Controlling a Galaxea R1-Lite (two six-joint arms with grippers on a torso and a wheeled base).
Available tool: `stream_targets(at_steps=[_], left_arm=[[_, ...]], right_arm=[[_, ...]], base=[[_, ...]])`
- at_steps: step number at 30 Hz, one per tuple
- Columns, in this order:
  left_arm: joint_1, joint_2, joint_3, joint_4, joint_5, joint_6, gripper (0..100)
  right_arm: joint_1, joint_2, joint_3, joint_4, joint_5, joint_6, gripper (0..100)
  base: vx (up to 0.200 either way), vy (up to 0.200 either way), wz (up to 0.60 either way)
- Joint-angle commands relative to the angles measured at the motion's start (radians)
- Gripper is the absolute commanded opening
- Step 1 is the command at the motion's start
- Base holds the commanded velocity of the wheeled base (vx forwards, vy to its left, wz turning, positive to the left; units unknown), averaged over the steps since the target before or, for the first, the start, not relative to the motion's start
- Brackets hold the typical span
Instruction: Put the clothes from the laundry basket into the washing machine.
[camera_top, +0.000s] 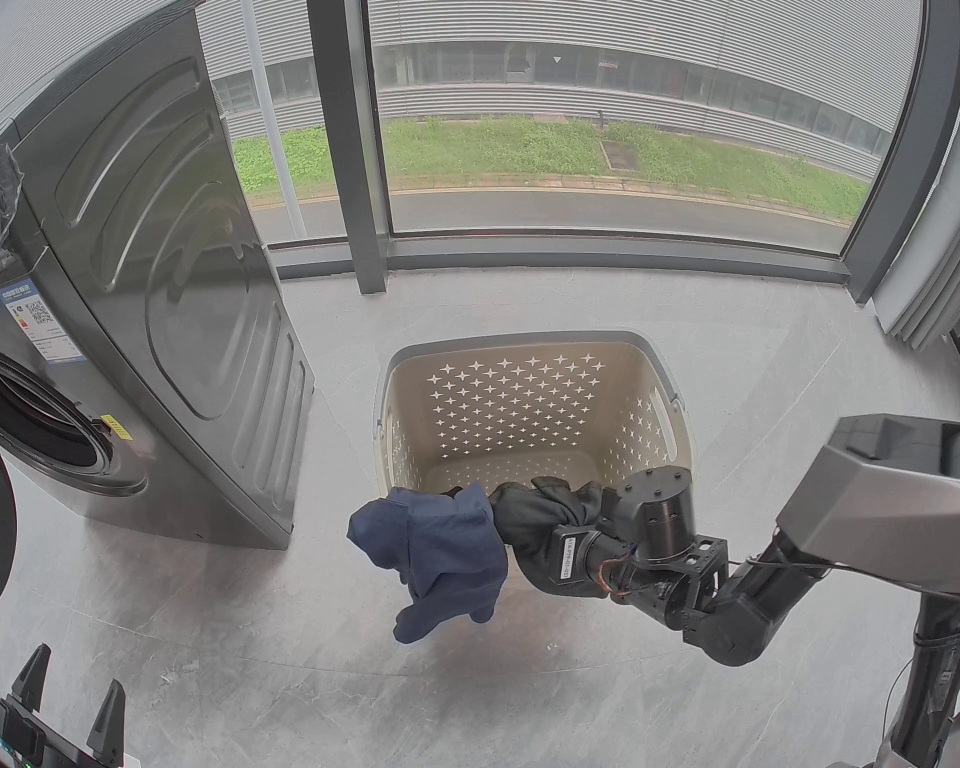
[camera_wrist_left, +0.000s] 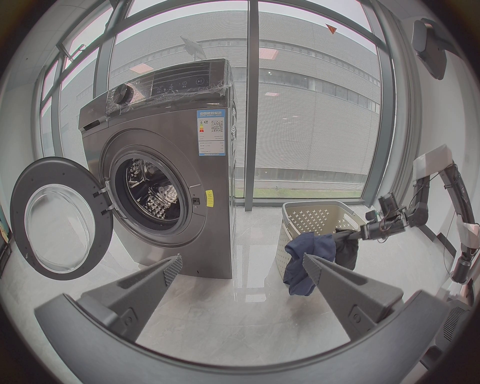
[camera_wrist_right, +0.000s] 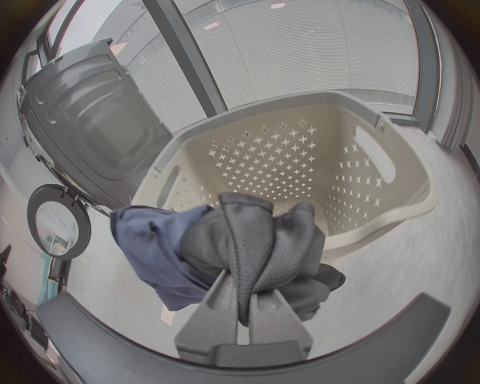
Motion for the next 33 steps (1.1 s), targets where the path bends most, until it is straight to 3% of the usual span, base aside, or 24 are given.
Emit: stream_targets(at_steps=[1, 7, 13, 18, 33], left_arm=[[0.0, -0.013, 0.018, 0.0, 0.001, 0.0, 100], [0.0, -0.013, 0.018, 0.0, 0.001, -0.005, 100], [0.0, -0.013, 0.018, 0.0, 0.002, -0.005, 100], [-0.001, -0.013, 0.018, 0.0, 0.001, -0.008, 100], [-0.001, -0.013, 0.018, 0.0, 0.001, -0.011, 100]], right_arm=[[0.023, -0.279, 0.115, 0.003, 0.003, -0.001, 0], [0.01, -0.506, 0.189, 0.018, 0.019, -0.006, 0], [0.004, -0.69, 0.221, 0.036, 0.069, -0.058, 0], [0.017, -0.746, 0.23, 0.066, 0.074, -0.096, 0], [0.031, -0.827, 0.255, 0.053, 0.132, -0.099, 0]], base=[[0.0, 0.0, 0.0], [0.0, 0.0, 0.0], [0.0, 0.0, 0.0], [0.0, 0.0, 0.0], [-0.16, 0.0, 0.0]])
